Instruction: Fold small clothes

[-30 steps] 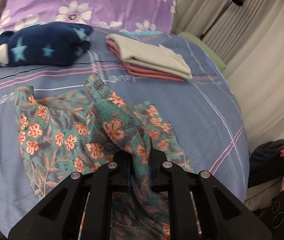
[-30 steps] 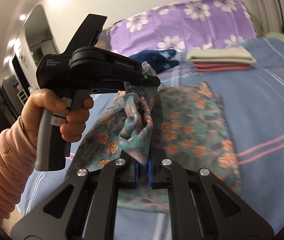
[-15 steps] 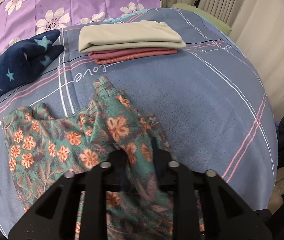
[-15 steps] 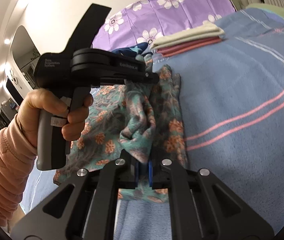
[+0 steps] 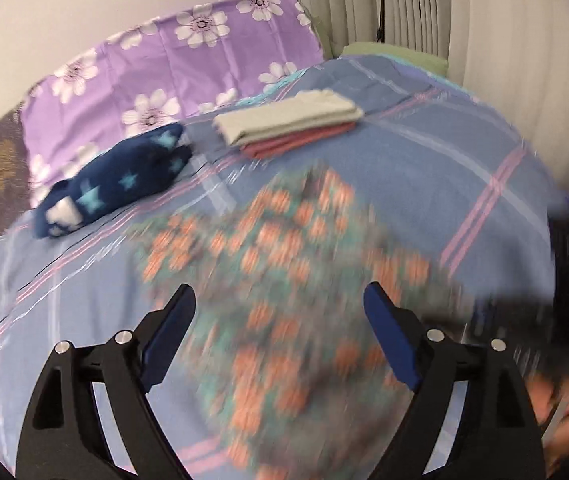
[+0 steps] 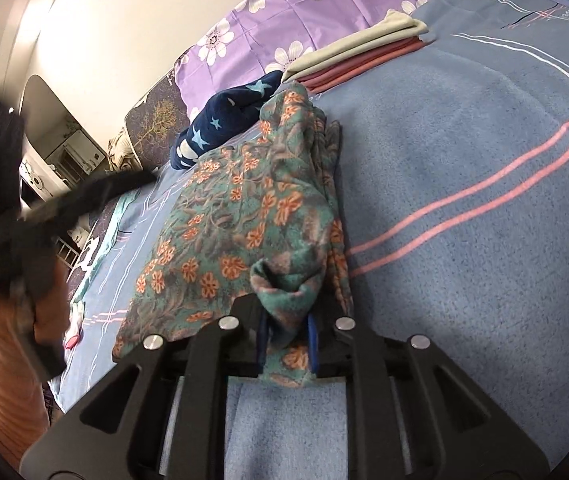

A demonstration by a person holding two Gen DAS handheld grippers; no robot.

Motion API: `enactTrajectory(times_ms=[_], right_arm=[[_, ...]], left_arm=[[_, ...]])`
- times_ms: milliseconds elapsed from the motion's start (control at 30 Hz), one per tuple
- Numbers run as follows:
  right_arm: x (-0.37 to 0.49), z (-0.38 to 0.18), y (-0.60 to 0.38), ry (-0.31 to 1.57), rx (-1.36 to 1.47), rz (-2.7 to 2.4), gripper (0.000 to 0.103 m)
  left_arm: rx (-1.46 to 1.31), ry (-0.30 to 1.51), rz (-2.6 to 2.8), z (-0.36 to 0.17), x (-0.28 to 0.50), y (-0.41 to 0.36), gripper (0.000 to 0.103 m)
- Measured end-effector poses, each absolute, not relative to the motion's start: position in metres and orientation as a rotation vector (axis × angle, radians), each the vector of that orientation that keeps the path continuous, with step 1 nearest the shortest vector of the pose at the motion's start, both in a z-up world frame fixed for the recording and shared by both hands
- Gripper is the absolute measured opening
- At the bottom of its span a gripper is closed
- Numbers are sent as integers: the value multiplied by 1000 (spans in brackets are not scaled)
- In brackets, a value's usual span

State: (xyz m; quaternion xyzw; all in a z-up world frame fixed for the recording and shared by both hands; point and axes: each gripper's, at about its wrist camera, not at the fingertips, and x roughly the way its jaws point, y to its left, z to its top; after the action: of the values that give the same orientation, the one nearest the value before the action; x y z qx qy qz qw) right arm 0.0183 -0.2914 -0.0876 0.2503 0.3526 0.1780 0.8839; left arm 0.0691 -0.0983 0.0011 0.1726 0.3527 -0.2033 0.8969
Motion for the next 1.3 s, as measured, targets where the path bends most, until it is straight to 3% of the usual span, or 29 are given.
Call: enactTrajectory(times_ms=[300, 367, 400, 433, 533, 600, 667, 800, 933, 1167, 1300], right_arm=[[14, -76, -304, 732, 569, 335, 28], [14, -71, -300, 734, 539, 317, 21], [16, -69, -297, 740, 516, 304, 11], [15, -65, -296, 740, 511, 297, 11], [7, -49, -295, 700, 538, 343, 10], [3, -39, -297, 680, 563, 368, 9], [0, -35, -301, 686, 559, 352, 9], [1, -57, -314, 784, 515, 214, 7], [-6, -74, -329, 834, 533, 170, 7], [-13, -34, -295, 702, 406, 324, 9], [3, -49, -268, 765, 321, 318, 10]], left_arm=[[427, 755, -362, -43, -12, -50, 88], [440, 770, -320, -54, -10, -49, 87], [439, 772, -308, -57, -7, -48, 87], [437, 772, -298, -59, -5, -49, 87], [392, 766, -292, -59, -3, -46, 67], [336, 743, -310, -49, -6, -43, 46], [326, 698, -302, -40, -12, -41, 31], [306, 715, -314, -43, -17, -33, 23], [309, 770, -337, -59, -21, -32, 23], [245, 705, -434, -28, -30, -36, 23], [221, 696, -411, -31, -10, -45, 38]])
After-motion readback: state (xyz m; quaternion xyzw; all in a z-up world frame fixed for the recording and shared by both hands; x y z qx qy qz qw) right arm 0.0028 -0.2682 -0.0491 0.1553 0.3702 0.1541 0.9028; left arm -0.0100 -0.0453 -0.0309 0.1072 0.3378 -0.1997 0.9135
